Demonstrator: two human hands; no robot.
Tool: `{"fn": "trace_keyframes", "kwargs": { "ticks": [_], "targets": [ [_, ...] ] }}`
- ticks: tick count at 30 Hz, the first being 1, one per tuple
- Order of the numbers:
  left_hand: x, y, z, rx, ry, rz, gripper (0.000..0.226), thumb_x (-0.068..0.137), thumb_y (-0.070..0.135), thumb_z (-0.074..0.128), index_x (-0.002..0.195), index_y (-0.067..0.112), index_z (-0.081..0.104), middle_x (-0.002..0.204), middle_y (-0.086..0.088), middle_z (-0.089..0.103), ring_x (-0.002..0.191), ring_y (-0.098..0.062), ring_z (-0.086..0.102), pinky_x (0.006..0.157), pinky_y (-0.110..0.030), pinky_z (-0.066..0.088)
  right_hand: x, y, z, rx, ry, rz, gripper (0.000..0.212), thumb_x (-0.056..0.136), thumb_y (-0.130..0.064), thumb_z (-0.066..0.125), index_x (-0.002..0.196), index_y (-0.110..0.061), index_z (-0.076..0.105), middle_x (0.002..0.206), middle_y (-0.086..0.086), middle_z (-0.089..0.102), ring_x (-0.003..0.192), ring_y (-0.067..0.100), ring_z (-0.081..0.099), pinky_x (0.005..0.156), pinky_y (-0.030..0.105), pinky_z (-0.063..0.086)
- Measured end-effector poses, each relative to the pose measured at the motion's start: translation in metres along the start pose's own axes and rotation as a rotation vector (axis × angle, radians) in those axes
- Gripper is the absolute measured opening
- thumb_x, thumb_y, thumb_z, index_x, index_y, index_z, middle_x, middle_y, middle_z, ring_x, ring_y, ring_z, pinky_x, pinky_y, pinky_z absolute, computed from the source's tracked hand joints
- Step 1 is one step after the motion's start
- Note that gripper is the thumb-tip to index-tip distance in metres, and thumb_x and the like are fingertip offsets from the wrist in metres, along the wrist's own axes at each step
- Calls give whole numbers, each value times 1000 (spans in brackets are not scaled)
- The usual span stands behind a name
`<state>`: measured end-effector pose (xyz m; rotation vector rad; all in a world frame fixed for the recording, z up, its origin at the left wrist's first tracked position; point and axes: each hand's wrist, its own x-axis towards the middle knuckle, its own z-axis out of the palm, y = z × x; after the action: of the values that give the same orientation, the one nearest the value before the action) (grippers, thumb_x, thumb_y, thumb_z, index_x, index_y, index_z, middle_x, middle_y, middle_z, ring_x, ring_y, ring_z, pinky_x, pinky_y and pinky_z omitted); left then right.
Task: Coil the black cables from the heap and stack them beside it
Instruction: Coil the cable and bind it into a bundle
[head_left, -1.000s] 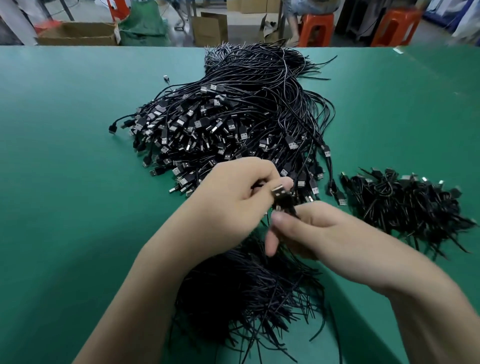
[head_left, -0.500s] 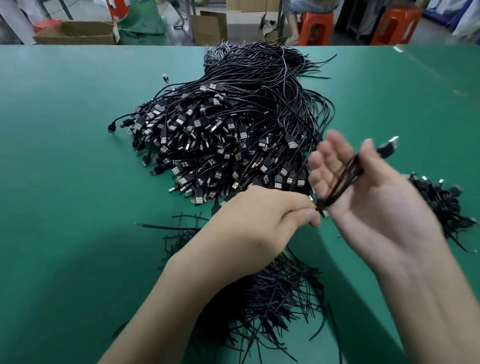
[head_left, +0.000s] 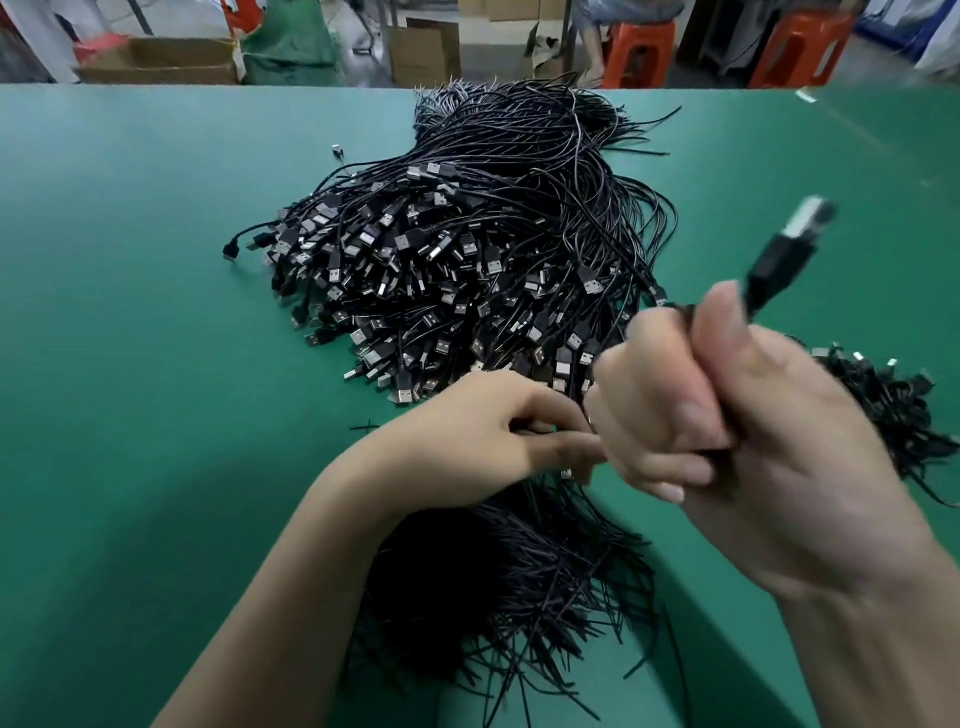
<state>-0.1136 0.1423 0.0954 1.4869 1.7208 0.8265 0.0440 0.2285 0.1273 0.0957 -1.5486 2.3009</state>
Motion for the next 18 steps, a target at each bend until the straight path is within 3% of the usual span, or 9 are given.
{"fn": "trace_keyframes", "kwargs": {
  "ticks": [3,5,7,10,14,16,18],
  "targets": [
    [-1,3,-1,-73,7,8,23,79,58,65,63,42,69,63,7,57,62,-8,47,61,-30,40,-2,-3,-1,29,-92,-33,44,102,-41,46,67,-18,60,51,2,24,46,10,33,47,23,33],
    [-4,7,-4,-112,23,-3,22,73,56,63,63,38,69,64,-2,51,64,-13,42,61,-34,35,-4,-1,-5,-54,-161,95,45,102,-43,48,65,-21,59,49,3,26,46,15,30,48,33,30],
    [-7,9,-10,-92,73,-14,26,84,46,67,68,25,70,65,-11,54,65,-14,44,60,-40,38,-4,4,-9,-217,-183,266,47,103,-45,45,64,-24,63,50,1,32,48,20,29,52,33,32],
    [-11,10,-16,-66,190,-41,42,101,41,57,69,15,63,67,-20,50,64,-17,43,58,-42,38,-2,13,-14,-393,-63,440,50,102,-46,42,68,-24,70,51,-3,37,49,13,33,54,18,36],
    [-11,17,-10,72,345,-37,44,106,31,52,68,9,55,56,2,47,54,-9,40,53,-31,34,1,26,-19,-626,63,543,54,108,-45,39,78,-23,78,52,-8,42,47,7,32,49,15,30],
    [-9,20,-4,133,399,-16,40,107,26,49,72,7,54,56,6,51,54,-6,47,54,-22,37,3,28,-17,-586,127,511,60,108,-41,36,62,-30,74,51,-9,46,45,5,36,48,12,31],
    [-10,22,0,184,454,8,40,107,25,49,71,11,50,59,6,48,59,-9,46,59,-25,39,4,27,-18,-490,193,483,62,108,-44,35,57,-28,67,53,-7,49,47,6,38,49,16,30]
  ]
}}
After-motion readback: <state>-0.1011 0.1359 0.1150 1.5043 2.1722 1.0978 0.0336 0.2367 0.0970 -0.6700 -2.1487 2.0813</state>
